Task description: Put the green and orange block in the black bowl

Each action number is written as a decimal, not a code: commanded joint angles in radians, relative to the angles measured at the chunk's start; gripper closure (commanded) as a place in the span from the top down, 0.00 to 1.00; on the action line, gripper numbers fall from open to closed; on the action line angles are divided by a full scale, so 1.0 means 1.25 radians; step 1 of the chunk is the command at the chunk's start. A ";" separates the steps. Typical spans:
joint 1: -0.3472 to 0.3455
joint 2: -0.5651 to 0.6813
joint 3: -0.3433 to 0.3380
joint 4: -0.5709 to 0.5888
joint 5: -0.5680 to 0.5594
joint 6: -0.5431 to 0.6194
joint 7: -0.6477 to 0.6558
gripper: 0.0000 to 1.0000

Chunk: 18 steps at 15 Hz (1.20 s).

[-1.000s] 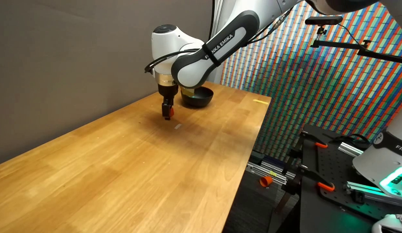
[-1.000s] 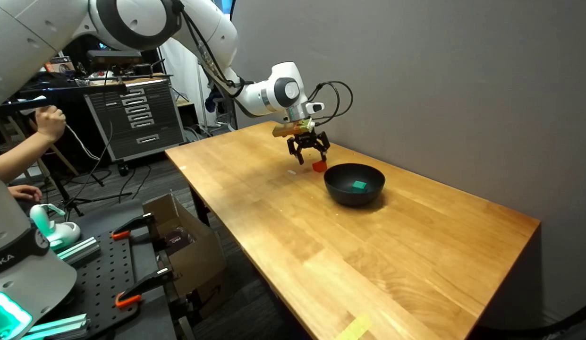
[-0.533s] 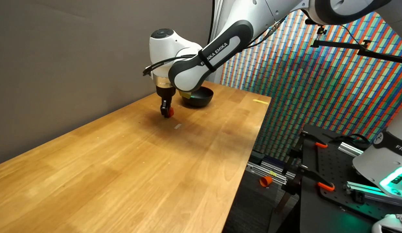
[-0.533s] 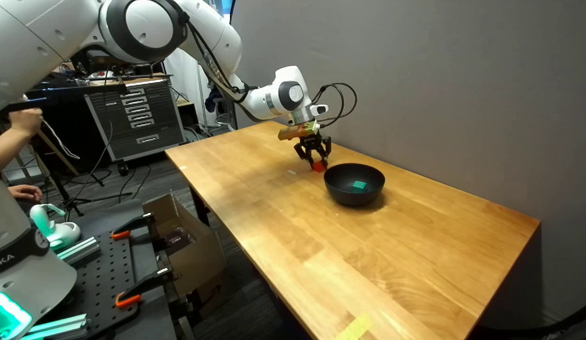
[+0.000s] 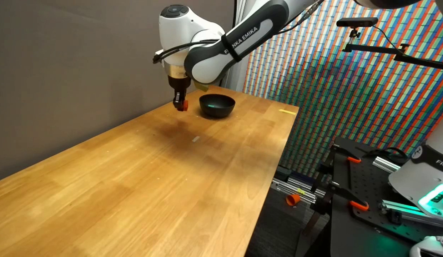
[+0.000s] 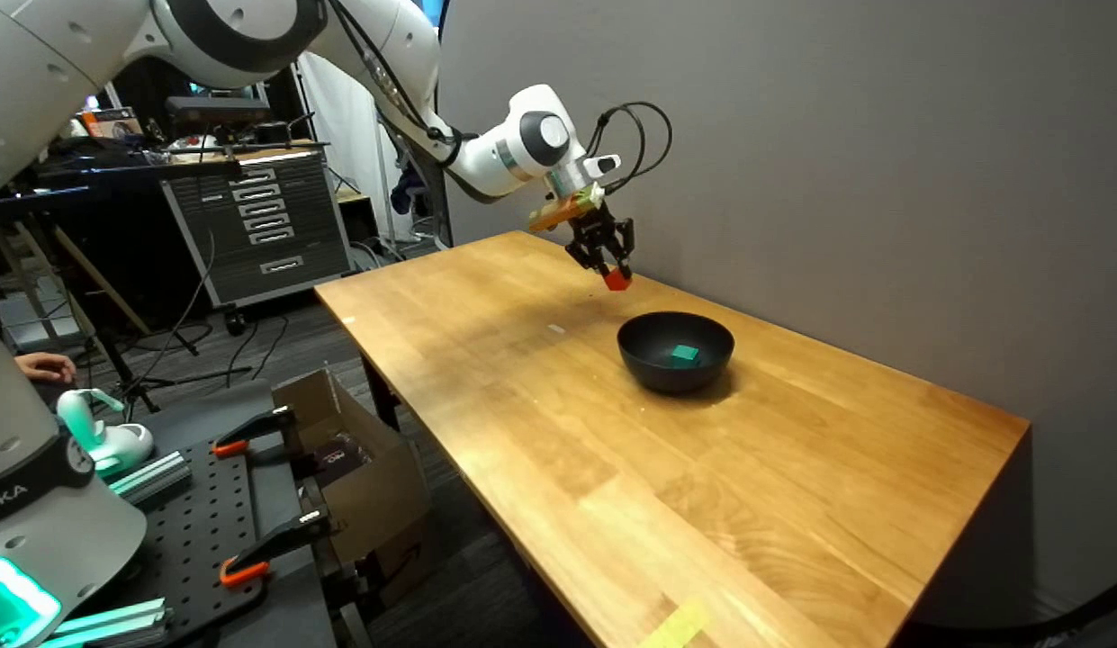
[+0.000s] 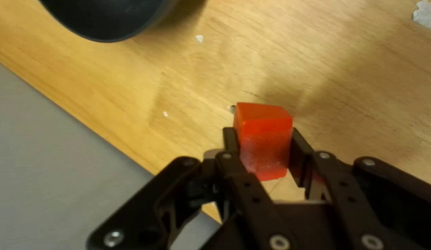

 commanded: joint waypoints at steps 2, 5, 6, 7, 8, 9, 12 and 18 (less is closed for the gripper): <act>0.051 -0.157 -0.098 -0.155 -0.101 -0.026 0.177 0.16; 0.034 -0.221 -0.109 -0.235 -0.144 -0.065 0.249 0.16; 0.022 -0.233 -0.105 -0.257 -0.151 -0.075 0.260 0.16; 0.008 -0.242 -0.098 -0.277 -0.154 -0.081 0.270 0.16; -0.007 -0.247 -0.090 -0.293 -0.152 -0.087 0.274 0.16; -0.026 -0.245 -0.077 -0.307 -0.135 -0.079 0.271 0.62; -0.057 -0.236 -0.060 -0.336 -0.131 -0.066 0.269 0.76; -0.127 -0.299 0.043 -0.417 -0.010 -0.066 0.147 1.00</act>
